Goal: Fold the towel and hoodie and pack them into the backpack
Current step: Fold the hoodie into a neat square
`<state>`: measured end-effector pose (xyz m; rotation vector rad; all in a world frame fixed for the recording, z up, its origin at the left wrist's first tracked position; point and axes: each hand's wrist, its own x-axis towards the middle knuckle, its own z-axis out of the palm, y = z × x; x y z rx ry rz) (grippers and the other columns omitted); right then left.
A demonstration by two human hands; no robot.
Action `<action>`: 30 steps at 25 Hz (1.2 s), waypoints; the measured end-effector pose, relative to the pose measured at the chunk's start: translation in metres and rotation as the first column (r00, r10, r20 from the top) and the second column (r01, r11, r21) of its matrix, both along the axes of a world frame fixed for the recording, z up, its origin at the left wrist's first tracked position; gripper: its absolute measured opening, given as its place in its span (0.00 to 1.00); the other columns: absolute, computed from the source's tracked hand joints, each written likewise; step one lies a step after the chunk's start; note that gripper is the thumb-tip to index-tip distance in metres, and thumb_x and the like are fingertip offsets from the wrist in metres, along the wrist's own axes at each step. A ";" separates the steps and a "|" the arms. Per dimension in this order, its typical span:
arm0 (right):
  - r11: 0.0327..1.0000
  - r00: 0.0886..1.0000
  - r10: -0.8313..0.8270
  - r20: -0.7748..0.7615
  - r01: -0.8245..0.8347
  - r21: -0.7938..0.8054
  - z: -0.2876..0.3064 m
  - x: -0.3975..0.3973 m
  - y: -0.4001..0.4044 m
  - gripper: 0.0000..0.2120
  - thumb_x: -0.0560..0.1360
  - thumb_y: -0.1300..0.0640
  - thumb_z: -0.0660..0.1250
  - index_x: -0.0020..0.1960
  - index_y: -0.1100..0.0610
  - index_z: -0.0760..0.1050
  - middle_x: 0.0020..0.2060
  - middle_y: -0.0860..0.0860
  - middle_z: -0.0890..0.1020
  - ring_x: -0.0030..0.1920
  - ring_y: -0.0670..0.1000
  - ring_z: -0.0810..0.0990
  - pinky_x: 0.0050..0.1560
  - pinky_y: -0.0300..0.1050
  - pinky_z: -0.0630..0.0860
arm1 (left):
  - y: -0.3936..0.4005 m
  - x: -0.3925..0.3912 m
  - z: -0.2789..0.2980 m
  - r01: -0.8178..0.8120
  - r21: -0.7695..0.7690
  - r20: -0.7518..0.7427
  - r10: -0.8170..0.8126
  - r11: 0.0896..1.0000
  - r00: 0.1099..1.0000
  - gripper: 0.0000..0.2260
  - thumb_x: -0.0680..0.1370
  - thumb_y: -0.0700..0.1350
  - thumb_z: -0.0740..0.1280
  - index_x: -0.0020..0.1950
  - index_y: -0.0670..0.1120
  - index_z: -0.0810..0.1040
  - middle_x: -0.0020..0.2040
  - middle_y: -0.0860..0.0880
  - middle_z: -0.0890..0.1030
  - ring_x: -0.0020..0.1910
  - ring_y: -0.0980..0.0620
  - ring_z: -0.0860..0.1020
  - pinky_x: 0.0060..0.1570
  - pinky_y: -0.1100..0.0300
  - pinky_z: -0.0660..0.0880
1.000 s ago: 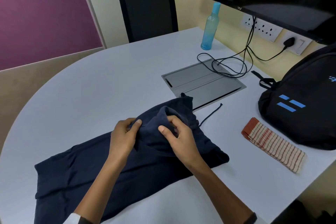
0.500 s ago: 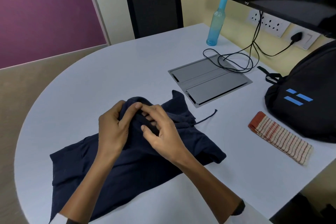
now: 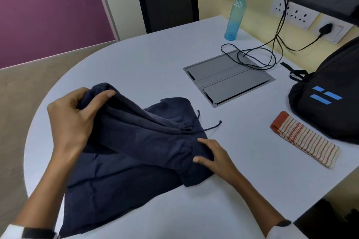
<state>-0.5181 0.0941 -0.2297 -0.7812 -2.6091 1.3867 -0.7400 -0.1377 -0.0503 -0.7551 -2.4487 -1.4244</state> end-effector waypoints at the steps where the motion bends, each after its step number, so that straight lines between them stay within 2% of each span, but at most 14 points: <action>1: 0.998 0.998 -0.050 -0.047 0.048 -0.051 -0.003 0.004 0.007 0.34 0.66 0.33 0.69 0.66 0.49 0.72 0.60 0.45 0.75 0.62 0.45 0.74 0.60 0.30 0.67 | -0.006 -0.007 -0.006 -0.033 -0.021 0.017 0.033 0.999 0.999 0.27 0.71 0.63 0.69 0.31 0.40 0.67 0.29 0.37 0.66 0.32 0.35 0.66 0.30 0.48 0.64; 2: 0.997 0.996 -0.065 -0.065 0.062 -0.037 -0.004 0.006 0.013 0.25 0.70 0.43 0.72 0.64 0.50 0.74 0.59 0.45 0.76 0.61 0.45 0.75 0.61 0.32 0.69 | -0.012 -0.011 -0.010 -0.057 -0.040 0.024 0.058 0.998 0.998 0.29 0.70 0.65 0.69 0.32 0.39 0.67 0.30 0.35 0.66 0.34 0.33 0.67 0.31 0.46 0.64; 3: 0.999 0.998 -0.044 -0.053 0.044 -0.006 -0.004 0.005 0.017 0.22 0.71 0.52 0.73 0.63 0.50 0.74 0.59 0.46 0.76 0.61 0.45 0.74 0.63 0.38 0.70 | -0.017 -0.013 -0.015 -0.095 -0.076 0.013 0.096 0.993 0.995 0.30 0.70 0.66 0.68 0.33 0.38 0.67 0.31 0.35 0.67 0.35 0.33 0.67 0.31 0.46 0.64; 4: 1.000 1.000 0.011 -0.025 -0.010 0.018 -0.003 0.004 0.019 0.24 0.70 0.55 0.74 0.64 0.50 0.74 0.61 0.47 0.75 0.62 0.45 0.73 0.65 0.44 0.70 | -0.021 -0.016 -0.020 -0.125 -0.115 0.021 0.128 0.985 0.992 0.31 0.69 0.67 0.68 0.34 0.38 0.68 0.32 0.34 0.68 0.35 0.34 0.68 0.32 0.45 0.64; 5: 0.996 0.996 0.084 0.033 -0.085 0.038 -0.001 0.000 0.019 0.28 0.68 0.53 0.76 0.66 0.49 0.73 0.64 0.47 0.73 0.65 0.46 0.71 0.68 0.48 0.68 | -0.026 -0.020 -0.025 -0.157 -0.147 0.029 0.163 0.976 0.986 0.31 0.69 0.67 0.68 0.34 0.37 0.69 0.33 0.32 0.69 0.36 0.34 0.68 0.34 0.45 0.65; 8: 0.917 0.918 0.294 0.264 -0.349 0.192 -0.002 -0.012 0.011 0.44 0.61 0.42 0.78 0.72 0.47 0.65 0.73 0.47 0.62 0.73 0.49 0.59 0.73 0.46 0.57 | -0.053 -0.056 -0.049 -0.187 -0.180 0.100 0.207 0.966 0.973 0.32 0.67 0.71 0.67 0.37 0.39 0.71 0.35 0.34 0.73 0.38 0.35 0.74 0.35 0.49 0.73; 10: 0.823 0.877 0.353 0.327 -0.457 0.337 -0.011 -0.017 0.001 0.46 0.61 0.41 0.77 0.74 0.47 0.61 0.76 0.49 0.57 0.75 0.50 0.55 0.73 0.47 0.53 | -0.077 -0.076 -0.060 -0.166 -0.264 0.138 0.208 0.950 0.968 0.31 0.67 0.72 0.65 0.39 0.43 0.72 0.35 0.39 0.74 0.37 0.37 0.76 0.41 0.52 0.75; 13: 0.764 0.875 0.352 0.331 -0.473 0.439 -0.019 -0.022 -0.011 0.42 0.65 0.42 0.75 0.74 0.47 0.60 0.76 0.49 0.56 0.75 0.50 0.54 0.73 0.49 0.52 | -0.096 -0.077 -0.062 -0.182 -0.331 0.020 0.199 0.926 0.980 0.25 0.74 0.67 0.62 0.39 0.45 0.73 0.31 0.47 0.74 0.32 0.45 0.73 0.33 0.55 0.69; 16: 0.788 0.901 0.320 0.293 -0.425 0.446 -0.024 -0.025 -0.017 0.35 0.68 0.35 0.66 0.72 0.47 0.65 0.74 0.49 0.61 0.74 0.50 0.57 0.73 0.53 0.55 | -0.106 -0.082 -0.075 -0.156 -0.314 0.155 0.213 0.937 0.965 0.32 0.69 0.73 0.64 0.39 0.41 0.73 0.33 0.39 0.73 0.37 0.38 0.75 0.42 0.51 0.73; 18: 0.826 0.940 0.261 0.219 -0.335 0.454 -0.024 -0.030 -0.021 0.35 0.69 0.30 0.58 0.69 0.48 0.70 0.71 0.51 0.66 0.72 0.51 0.63 0.70 0.55 0.60 | -0.110 -0.076 -0.080 -0.224 -0.379 0.160 0.301 0.898 0.940 0.33 0.67 0.72 0.66 0.35 0.40 0.69 0.30 0.37 0.71 0.32 0.39 0.73 0.35 0.50 0.71; 20: 0.807 0.969 0.210 0.134 -0.249 0.536 -0.026 -0.038 -0.025 0.35 0.69 0.30 0.56 0.68 0.50 0.71 0.69 0.53 0.69 0.70 0.54 0.66 0.70 0.56 0.62 | -0.106 -0.054 -0.081 -0.205 -0.475 0.077 0.273 0.856 0.959 0.30 0.69 0.69 0.66 0.31 0.42 0.67 0.26 0.42 0.70 0.28 0.42 0.70 0.30 0.50 0.67; 22: 0.758 0.969 0.215 0.124 -0.246 0.604 -0.029 -0.049 -0.029 0.37 0.71 0.30 0.56 0.72 0.51 0.66 0.73 0.56 0.64 0.73 0.57 0.62 0.72 0.58 0.58 | -0.103 -0.036 -0.086 -0.153 -0.526 0.007 0.184 0.837 0.983 0.26 0.71 0.64 0.68 0.30 0.43 0.67 0.27 0.45 0.71 0.28 0.43 0.70 0.30 0.50 0.68; 27: 0.673 0.876 0.348 0.334 -0.481 0.561 -0.041 -0.081 -0.051 0.44 0.69 0.25 0.48 0.78 0.47 0.47 0.78 0.52 0.44 0.77 0.56 0.41 0.74 0.63 0.44 | -0.102 -0.028 -0.117 0.068 -0.710 0.001 -0.096 0.701 0.995 0.14 0.74 0.58 0.68 0.39 0.48 0.72 0.34 0.54 0.70 0.32 0.48 0.73 0.32 0.54 0.71; 30: 0.643 0.828 0.364 0.426 -0.555 0.528 -0.052 -0.093 -0.067 0.46 0.66 0.22 0.39 0.77 0.45 0.41 0.77 0.51 0.40 0.76 0.55 0.35 0.73 0.66 0.41 | -0.120 -0.028 -0.137 0.115 -0.713 0.058 -0.106 0.691 0.993 0.10 0.75 0.55 0.68 0.47 0.50 0.75 0.40 0.55 0.71 0.36 0.48 0.76 0.35 0.55 0.72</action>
